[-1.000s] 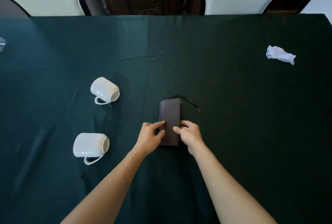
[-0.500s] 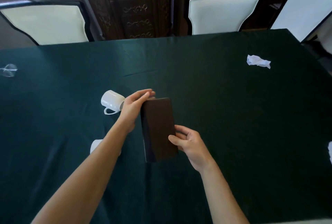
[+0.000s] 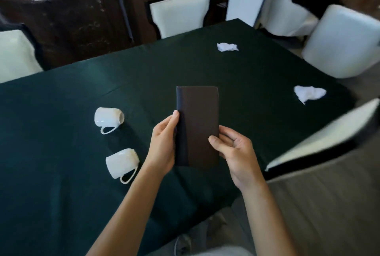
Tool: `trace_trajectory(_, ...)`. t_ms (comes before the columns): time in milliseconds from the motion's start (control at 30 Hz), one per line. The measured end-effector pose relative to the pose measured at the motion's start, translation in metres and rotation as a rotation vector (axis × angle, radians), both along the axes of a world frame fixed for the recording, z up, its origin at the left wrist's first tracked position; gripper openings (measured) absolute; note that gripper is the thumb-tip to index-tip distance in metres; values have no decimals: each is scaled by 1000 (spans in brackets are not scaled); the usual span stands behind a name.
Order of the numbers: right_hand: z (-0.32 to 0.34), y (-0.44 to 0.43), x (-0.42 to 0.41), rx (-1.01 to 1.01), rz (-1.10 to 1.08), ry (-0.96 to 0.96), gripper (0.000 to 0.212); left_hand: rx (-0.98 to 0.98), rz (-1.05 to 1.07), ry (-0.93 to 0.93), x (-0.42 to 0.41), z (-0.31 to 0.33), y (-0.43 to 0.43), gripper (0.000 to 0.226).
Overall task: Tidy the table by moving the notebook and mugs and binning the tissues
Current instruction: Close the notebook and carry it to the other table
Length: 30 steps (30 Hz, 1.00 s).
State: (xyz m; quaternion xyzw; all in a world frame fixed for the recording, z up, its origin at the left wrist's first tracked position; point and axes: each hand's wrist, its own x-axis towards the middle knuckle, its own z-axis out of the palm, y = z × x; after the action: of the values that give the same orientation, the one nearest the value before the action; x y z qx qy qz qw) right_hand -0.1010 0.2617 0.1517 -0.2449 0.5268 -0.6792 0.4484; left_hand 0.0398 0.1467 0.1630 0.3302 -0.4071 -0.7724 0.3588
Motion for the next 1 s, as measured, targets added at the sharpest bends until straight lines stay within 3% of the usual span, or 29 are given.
trace_trajectory(333, 16, 162, -13, -19, -460, -5, 30, -55, -539, -84, -28, 11, 140, 36)
trace_trajectory(733, 11, 336, -56, 41, -712, -12, 36, -51, -865, -128, -106, 11, 278, 24)
trace_trajectory(1000, 10, 473, -102, 110, -776, -20, 32, -29, -965, -135, -166, -5, 406, 33)
